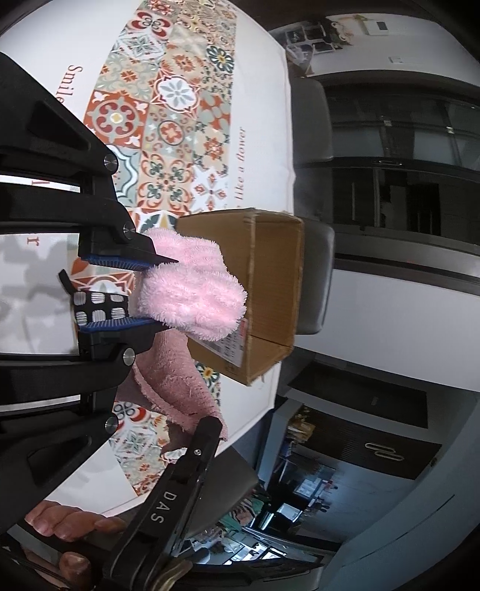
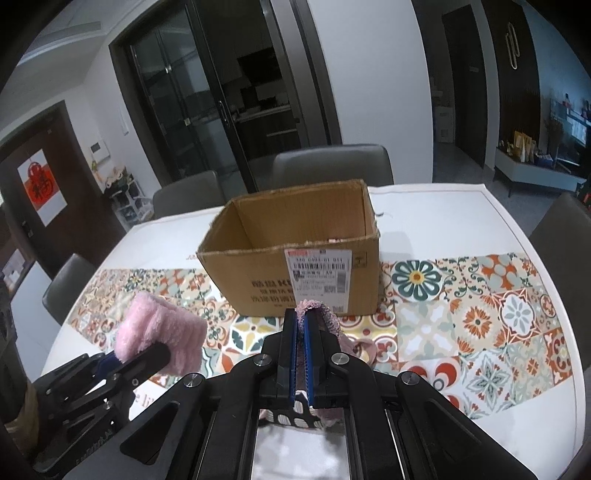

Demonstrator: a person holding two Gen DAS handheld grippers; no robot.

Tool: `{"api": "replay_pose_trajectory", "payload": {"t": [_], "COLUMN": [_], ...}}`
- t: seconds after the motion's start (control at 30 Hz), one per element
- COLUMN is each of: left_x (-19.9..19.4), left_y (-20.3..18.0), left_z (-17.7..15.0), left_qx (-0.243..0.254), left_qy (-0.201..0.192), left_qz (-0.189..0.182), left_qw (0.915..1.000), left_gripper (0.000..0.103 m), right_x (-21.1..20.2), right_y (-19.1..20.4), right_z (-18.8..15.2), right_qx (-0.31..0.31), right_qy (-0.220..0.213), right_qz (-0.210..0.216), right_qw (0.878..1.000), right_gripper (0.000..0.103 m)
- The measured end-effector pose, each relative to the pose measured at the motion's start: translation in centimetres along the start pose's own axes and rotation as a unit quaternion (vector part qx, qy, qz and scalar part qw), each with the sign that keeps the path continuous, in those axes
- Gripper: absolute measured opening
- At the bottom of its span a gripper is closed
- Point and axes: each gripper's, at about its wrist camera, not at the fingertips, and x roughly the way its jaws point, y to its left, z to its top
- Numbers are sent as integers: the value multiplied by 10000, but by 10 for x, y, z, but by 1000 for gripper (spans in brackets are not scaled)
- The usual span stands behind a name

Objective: Organize soft objects
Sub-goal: 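Lift the wristband with the left tool while the right tool carries the pink towel over the box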

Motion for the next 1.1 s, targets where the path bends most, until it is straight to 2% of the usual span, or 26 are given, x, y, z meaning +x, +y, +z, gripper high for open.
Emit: {"api": "replay_pose_trajectory", "payload": {"t": [0.57, 1.1], "left_x": [-21, -32], "left_y": [-8, -10], "left_z": [38, 78], "left_qx": [1, 209], "left_qy": [-535, -1060], "left_qz": [-158, -77], "left_qw": [9984, 9941], "left_gripper": [23, 23], "right_x": [-35, -55], "right_y": [13, 23], "right_z": [31, 65], "right_qx": [-167, -292], "right_qy": [-664, -1211], "right_qz": [112, 174], "right_qw": [9976, 9921], "right_gripper": [5, 5]}}
